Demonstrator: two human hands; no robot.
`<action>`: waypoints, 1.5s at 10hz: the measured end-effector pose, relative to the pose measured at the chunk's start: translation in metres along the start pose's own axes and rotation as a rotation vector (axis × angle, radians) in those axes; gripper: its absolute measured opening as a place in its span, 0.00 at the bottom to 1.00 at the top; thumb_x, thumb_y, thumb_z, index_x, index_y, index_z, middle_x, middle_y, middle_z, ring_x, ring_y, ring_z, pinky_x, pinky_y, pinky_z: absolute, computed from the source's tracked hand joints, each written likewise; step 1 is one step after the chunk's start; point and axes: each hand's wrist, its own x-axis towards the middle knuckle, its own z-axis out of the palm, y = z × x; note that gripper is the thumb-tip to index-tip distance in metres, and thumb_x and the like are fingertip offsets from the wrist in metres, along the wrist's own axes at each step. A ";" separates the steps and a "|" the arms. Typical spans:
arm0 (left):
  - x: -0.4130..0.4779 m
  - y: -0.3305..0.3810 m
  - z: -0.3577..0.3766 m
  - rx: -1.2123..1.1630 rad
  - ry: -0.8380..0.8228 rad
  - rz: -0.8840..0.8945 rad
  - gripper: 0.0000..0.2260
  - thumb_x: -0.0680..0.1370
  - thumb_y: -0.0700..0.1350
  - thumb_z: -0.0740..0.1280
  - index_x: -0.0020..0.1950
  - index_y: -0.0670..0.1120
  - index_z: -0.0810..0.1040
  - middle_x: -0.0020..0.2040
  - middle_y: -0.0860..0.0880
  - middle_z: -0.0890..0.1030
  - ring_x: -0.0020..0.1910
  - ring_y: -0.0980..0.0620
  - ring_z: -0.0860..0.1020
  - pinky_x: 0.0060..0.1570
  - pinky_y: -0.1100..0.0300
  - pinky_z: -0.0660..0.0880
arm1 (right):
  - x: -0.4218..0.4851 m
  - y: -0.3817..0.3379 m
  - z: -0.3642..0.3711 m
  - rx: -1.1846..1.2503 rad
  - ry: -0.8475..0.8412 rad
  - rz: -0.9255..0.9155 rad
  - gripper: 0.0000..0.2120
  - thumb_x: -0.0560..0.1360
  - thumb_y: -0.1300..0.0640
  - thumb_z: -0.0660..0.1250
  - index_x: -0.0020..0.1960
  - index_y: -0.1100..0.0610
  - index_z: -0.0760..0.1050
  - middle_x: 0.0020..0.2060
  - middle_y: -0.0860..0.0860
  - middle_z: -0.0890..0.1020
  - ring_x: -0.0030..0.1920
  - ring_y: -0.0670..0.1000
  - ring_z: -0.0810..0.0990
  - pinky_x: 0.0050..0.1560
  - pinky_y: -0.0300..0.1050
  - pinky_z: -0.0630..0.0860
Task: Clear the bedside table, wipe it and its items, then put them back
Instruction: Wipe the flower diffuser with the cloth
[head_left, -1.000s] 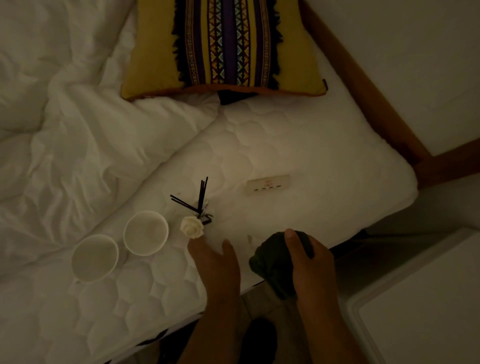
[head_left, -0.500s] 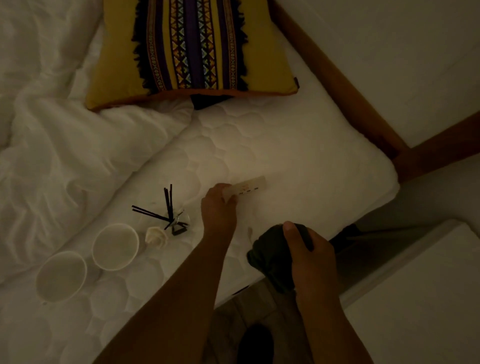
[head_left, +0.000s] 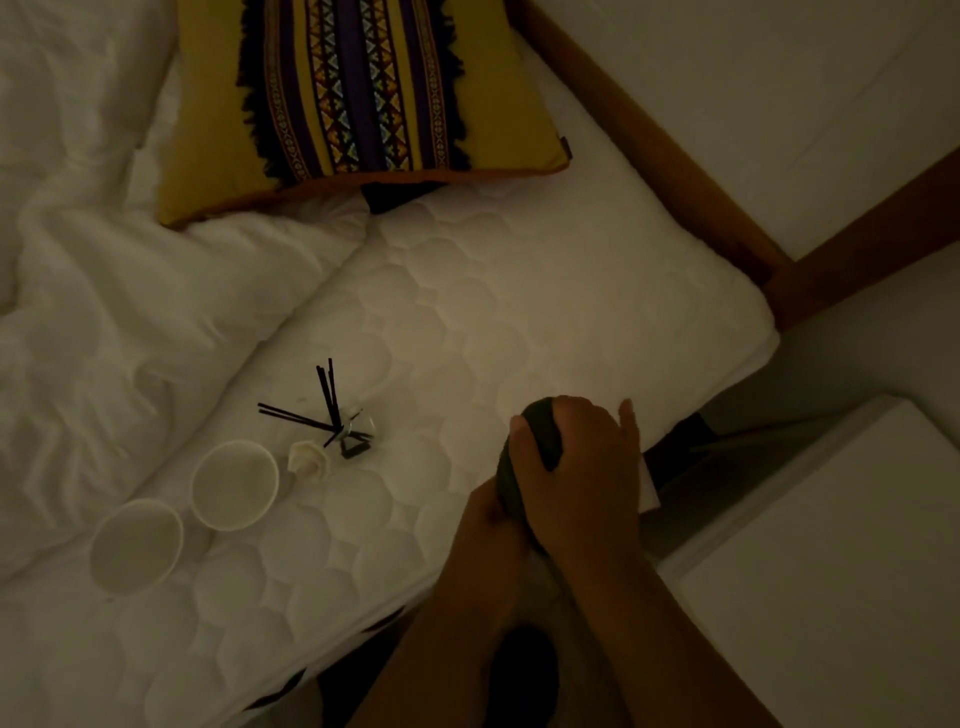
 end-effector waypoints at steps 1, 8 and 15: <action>0.001 -0.002 0.000 -0.136 0.012 -0.009 0.09 0.81 0.36 0.59 0.53 0.45 0.78 0.43 0.54 0.82 0.40 0.62 0.82 0.39 0.67 0.79 | -0.007 0.008 0.000 0.019 0.048 -0.203 0.15 0.77 0.44 0.60 0.42 0.55 0.73 0.36 0.47 0.77 0.40 0.49 0.79 0.70 0.57 0.66; 0.010 0.005 -0.002 -0.007 -0.062 0.080 0.08 0.77 0.43 0.67 0.55 0.46 0.80 0.51 0.47 0.84 0.52 0.52 0.82 0.56 0.50 0.79 | 0.006 0.026 -0.021 -0.024 0.013 -0.085 0.21 0.76 0.39 0.60 0.33 0.54 0.67 0.25 0.47 0.71 0.26 0.47 0.72 0.30 0.47 0.74; 0.058 -0.001 -0.060 -0.191 0.330 0.186 0.09 0.76 0.33 0.66 0.49 0.47 0.76 0.51 0.47 0.84 0.52 0.54 0.83 0.51 0.59 0.80 | -0.007 0.092 0.010 0.033 0.051 0.016 0.16 0.75 0.49 0.66 0.36 0.57 0.68 0.29 0.51 0.71 0.30 0.52 0.72 0.33 0.35 0.65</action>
